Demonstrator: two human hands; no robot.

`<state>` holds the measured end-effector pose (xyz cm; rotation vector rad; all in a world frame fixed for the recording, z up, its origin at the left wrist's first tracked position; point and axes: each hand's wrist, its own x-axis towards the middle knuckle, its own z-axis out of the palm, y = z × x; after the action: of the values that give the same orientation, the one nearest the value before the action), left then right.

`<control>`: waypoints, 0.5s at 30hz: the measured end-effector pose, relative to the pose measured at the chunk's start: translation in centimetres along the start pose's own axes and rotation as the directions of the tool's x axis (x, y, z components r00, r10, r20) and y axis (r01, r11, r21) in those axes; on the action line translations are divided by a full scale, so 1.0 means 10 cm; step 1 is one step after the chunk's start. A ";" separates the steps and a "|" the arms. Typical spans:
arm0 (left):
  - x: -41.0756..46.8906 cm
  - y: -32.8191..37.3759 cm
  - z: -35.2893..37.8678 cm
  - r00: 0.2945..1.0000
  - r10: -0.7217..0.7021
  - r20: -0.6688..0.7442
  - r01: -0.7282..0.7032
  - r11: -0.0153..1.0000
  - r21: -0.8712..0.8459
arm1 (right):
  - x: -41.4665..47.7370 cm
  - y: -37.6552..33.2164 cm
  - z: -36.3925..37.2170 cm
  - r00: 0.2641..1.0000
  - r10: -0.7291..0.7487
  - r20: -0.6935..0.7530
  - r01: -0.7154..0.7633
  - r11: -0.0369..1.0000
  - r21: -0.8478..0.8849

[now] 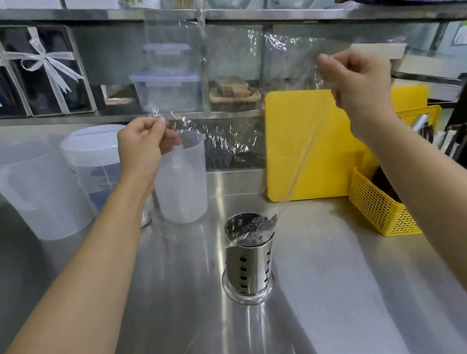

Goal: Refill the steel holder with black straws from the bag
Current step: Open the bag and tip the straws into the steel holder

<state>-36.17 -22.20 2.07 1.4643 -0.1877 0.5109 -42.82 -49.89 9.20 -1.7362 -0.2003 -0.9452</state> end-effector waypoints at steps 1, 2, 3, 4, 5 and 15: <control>-0.01 0.04 0.03 1.000 0.003 -0.008 -0.004 0.999 -0.037 | -0.01 0.01 -0.02 1.000 0.016 -0.006 -0.016 0.999 0.036; -0.02 0.08 0.07 1.000 0.004 -0.011 -0.005 0.998 -0.062 | -0.03 0.02 -0.04 0.999 0.036 -0.007 -0.036 0.997 0.063; -0.05 0.12 0.12 1.000 0.004 -0.010 -0.004 0.997 -0.079 | -0.05 0.03 -0.06 0.999 0.052 -0.003 -0.052 0.995 0.081; -0.07 0.15 0.17 1.000 0.001 -0.009 -0.002 0.996 -0.094 | -0.08 0.06 -0.07 0.998 0.062 0.007 -0.062 0.994 0.087; -0.08 0.19 0.21 1.000 -0.002 -0.008 0.001 0.994 -0.108 | -0.10 0.08 -0.09 0.998 0.067 0.019 -0.068 0.994 0.091; -0.21 0.73 0.74 0.987 -0.007 0.160 0.031 0.989 -0.147 | -0.05 -0.14 -0.69 0.981 0.108 -0.164 -0.074 0.977 0.202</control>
<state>-39.82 -29.72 8.62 1.3588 -0.3314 0.3567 -47.27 -55.17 10.48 -1.4627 -0.0945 -0.9715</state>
